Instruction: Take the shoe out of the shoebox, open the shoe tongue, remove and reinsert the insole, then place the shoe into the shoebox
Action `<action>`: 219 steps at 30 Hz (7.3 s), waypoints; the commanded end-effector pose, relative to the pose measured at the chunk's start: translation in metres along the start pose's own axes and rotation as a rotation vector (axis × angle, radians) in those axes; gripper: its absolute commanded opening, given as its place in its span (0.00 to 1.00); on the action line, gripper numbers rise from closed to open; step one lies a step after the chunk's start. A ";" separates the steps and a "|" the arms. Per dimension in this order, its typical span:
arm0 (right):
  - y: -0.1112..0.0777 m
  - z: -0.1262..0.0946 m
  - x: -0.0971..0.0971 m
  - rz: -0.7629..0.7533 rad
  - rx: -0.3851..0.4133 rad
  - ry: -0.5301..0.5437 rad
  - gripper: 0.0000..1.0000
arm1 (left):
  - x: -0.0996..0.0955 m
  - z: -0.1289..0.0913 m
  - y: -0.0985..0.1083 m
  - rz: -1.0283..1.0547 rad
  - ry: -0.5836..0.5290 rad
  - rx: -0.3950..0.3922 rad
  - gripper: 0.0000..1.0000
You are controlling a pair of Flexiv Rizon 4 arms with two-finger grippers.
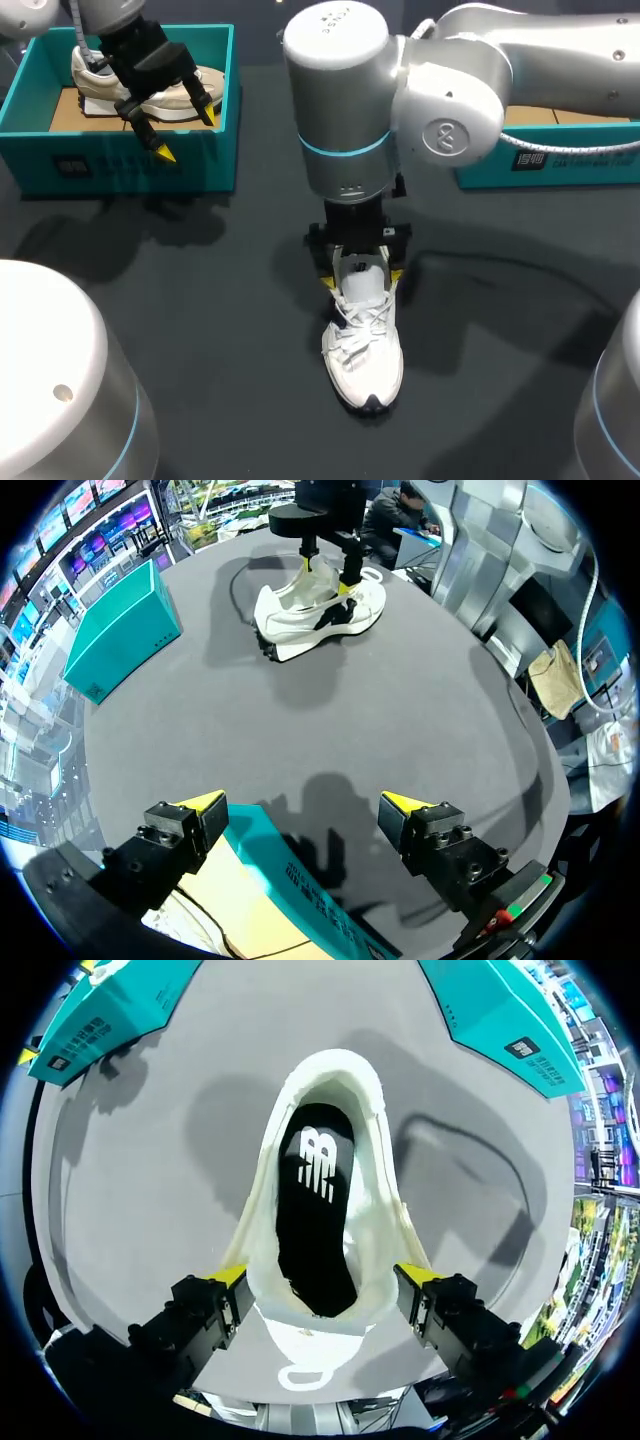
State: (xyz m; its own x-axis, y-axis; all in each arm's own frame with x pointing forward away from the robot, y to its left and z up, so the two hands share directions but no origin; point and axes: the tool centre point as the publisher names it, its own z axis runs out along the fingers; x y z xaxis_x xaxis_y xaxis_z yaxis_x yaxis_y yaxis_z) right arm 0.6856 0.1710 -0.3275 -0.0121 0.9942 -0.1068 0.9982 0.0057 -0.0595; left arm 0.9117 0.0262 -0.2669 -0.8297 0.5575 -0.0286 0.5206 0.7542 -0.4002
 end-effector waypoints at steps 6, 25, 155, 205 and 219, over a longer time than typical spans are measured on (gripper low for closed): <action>-0.011 -0.008 0.003 0.031 -0.018 -0.007 0.87 | 0.001 0.000 0.000 0.000 -0.001 -0.002 1.00; -0.087 -0.014 0.007 0.085 -0.060 0.044 0.38 | 0.001 0.000 0.000 0.000 -0.001 -0.002 1.00; 0.127 -0.002 -0.019 -1.523 -0.207 -0.110 1.00 | 0.001 0.000 0.000 0.000 -0.001 -0.002 1.00; 0.146 0.055 -0.012 -1.535 -0.188 0.044 0.65 | 0.001 0.000 0.000 0.000 -0.001 -0.002 1.00; 0.132 0.041 -0.017 -1.484 -0.215 0.036 0.00 | 0.001 0.000 0.000 0.000 -0.001 -0.002 1.00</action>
State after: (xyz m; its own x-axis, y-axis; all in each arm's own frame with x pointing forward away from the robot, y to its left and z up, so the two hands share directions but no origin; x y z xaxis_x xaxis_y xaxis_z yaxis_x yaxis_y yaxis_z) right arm 0.8244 0.1552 -0.3863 -0.9970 0.0678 -0.0382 0.0658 0.9965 0.0521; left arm 0.9117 0.0261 -0.2669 -0.8296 0.5576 -0.0286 0.5207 0.7542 -0.4002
